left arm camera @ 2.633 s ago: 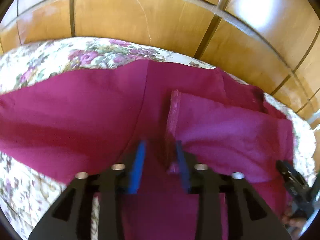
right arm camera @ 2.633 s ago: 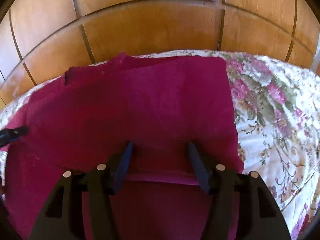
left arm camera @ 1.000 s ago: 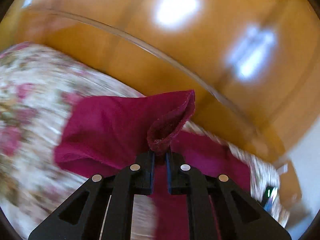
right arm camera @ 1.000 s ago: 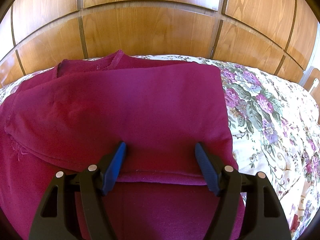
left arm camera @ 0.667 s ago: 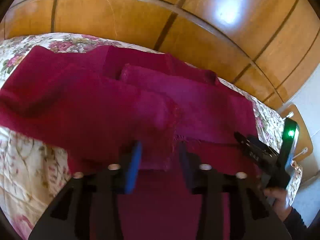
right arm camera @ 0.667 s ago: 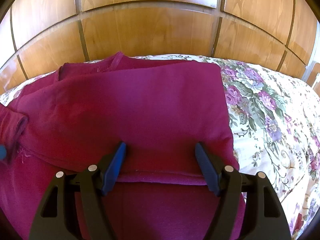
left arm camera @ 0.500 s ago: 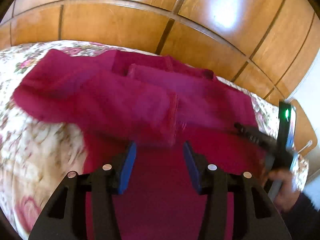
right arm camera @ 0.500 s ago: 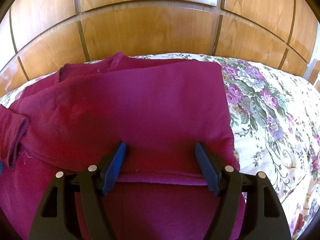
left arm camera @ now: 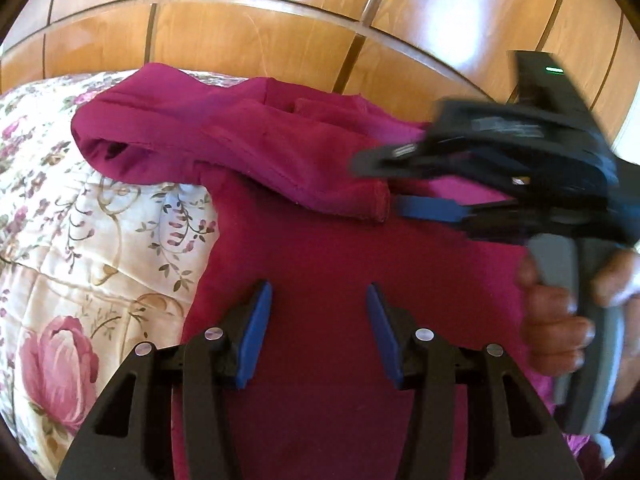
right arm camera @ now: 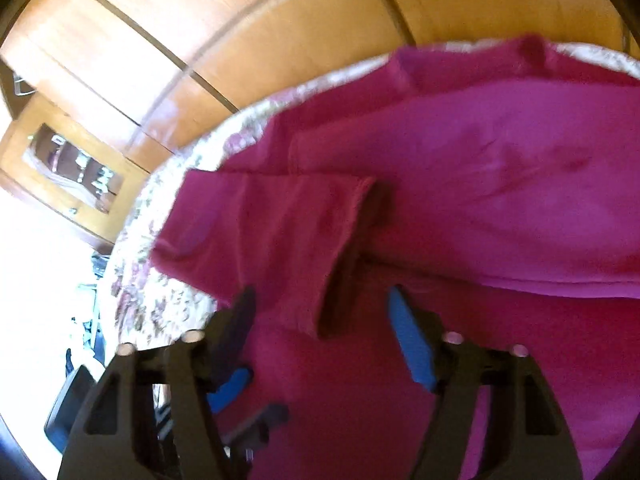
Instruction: Fold small clothes
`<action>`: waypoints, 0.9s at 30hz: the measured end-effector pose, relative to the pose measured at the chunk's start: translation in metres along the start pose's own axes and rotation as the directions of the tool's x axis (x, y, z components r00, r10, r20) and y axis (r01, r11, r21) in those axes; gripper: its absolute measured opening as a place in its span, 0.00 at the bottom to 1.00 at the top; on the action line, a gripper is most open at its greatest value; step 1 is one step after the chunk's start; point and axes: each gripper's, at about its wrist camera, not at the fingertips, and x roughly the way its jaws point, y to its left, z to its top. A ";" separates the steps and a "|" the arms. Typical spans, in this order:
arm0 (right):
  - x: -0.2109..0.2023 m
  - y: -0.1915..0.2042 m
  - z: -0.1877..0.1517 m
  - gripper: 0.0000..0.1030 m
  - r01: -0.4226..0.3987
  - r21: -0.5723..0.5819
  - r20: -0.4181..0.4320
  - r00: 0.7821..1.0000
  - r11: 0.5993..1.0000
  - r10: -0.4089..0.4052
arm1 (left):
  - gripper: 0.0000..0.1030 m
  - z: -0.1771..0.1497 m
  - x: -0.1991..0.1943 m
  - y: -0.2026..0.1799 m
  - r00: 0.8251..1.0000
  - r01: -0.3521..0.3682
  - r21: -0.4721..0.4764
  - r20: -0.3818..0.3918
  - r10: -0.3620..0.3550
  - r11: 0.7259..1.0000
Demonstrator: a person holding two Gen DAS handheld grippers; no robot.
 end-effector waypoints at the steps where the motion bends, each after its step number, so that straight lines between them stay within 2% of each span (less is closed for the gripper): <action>1: 0.007 0.003 0.003 0.22 0.007 0.000 -0.012 1.000 1.000 -0.007 | 0.47 0.000 0.000 0.001 1.000 0.005 -0.004 0.002 -0.005 1.000; 2: 0.011 0.008 0.006 0.04 0.040 -0.016 -0.018 0.999 0.999 -0.040 | 0.47 0.001 0.000 0.001 1.000 0.008 -0.005 0.004 -0.008 1.000; 4: 0.003 0.020 0.012 0.04 0.074 -0.046 0.021 0.997 0.996 -0.073 | 0.47 0.001 0.000 0.003 1.000 0.014 -0.009 0.008 -0.014 1.000; 7: -0.032 0.041 0.020 0.04 0.083 -0.119 0.131 0.989 0.989 -0.067 | 0.52 -0.001 -0.001 0.002 1.000 0.024 -0.001 0.008 -0.024 1.000; 11: -0.092 0.049 0.039 0.04 0.099 -0.165 0.270 0.962 0.981 -0.052 | 0.53 -0.005 -0.003 0.001 1.000 0.012 0.017 0.007 -0.013 1.000; 13: -0.113 0.044 0.044 0.04 0.132 -0.166 0.320 0.945 0.977 -0.074 | 0.53 -0.005 -0.002 0.001 1.000 0.012 0.018 0.007 -0.012 1.000; 15: -0.131 0.029 0.048 0.04 0.186 -0.147 0.355 0.927 0.971 -0.124 | 0.53 -0.005 -0.002 0.001 1.000 0.010 0.019 0.007 -0.010 1.000; 18: -0.143 -0.013 0.047 0.04 0.259 -0.067 0.358 0.908 0.963 -0.220 | 0.53 -0.004 -0.001 -0.002 1.000 0.006 0.023 0.006 -0.006 1.000; 19: -0.143 -0.033 0.045 0.04 0.298 -0.024 0.349 0.897 0.954 -0.271 | 0.53 -0.004 0.000 -0.002 1.000 0.005 0.024 0.006 -0.005 1.000; 23: -0.136 -0.097 0.035 0.04 0.372 0.117 0.284 0.876 0.921 -0.390 | 0.53 -0.005 0.002 -0.005 1.000 0.000 0.028 0.003 0.000 1.000; 27: -0.136 -0.143 0.021 0.04 0.403 0.213 0.237 0.862 0.890 -0.447 | 0.57 -0.004 0.004 -0.009 1.000 -0.006 0.046 -0.001 0.006 0.999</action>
